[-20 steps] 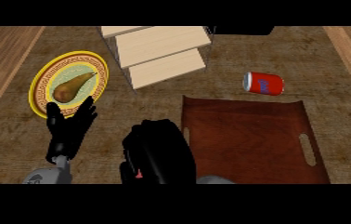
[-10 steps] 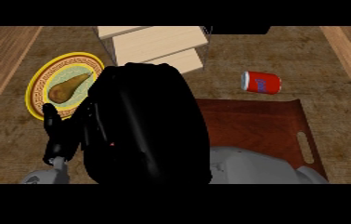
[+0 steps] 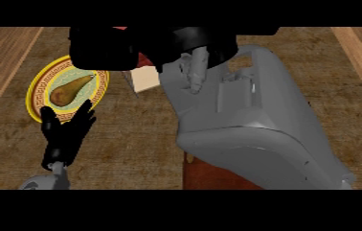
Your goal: Pick the bell pepper from the tray and place it in the tiered shelf
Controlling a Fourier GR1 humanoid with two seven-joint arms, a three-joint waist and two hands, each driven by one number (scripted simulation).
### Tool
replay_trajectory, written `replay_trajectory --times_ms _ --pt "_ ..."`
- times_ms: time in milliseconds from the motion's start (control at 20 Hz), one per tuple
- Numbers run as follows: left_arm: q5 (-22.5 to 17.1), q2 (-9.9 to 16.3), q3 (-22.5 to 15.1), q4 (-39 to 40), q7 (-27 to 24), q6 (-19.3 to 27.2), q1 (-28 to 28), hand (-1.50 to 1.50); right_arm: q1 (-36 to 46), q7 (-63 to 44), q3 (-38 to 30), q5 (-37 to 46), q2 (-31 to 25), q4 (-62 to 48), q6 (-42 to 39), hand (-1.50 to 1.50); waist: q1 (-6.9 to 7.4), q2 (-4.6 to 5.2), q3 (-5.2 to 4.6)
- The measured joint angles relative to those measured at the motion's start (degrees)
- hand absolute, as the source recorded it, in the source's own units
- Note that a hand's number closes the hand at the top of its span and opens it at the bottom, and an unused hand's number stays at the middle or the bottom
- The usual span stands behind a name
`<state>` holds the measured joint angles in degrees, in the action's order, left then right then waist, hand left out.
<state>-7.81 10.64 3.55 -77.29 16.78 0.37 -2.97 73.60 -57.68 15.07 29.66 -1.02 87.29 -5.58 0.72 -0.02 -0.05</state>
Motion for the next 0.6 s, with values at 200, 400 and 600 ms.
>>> replay_trajectory --times_ms 200,400,600 --pt "0.1 0.1 0.1 -0.1 0.2 -0.2 -0.4 0.00 5.3 4.1 -5.0 -0.5 -1.8 -8.8 -0.7 1.50 0.18 0.10 0.00" --pt "0.4 0.1 -0.3 -1.3 -0.2 -0.7 1.2 0.00 8.2 9.8 -7.8 -0.8 -2.6 -17.1 -0.9 1.50 0.35 0.16 0.01" --pt "0.5 0.1 0.1 0.0 -0.3 -0.9 0.0 0.00 11.6 15.5 -10.2 -1.6 -3.8 -25.4 -2.5 1.50 0.40 0.26 -0.01"
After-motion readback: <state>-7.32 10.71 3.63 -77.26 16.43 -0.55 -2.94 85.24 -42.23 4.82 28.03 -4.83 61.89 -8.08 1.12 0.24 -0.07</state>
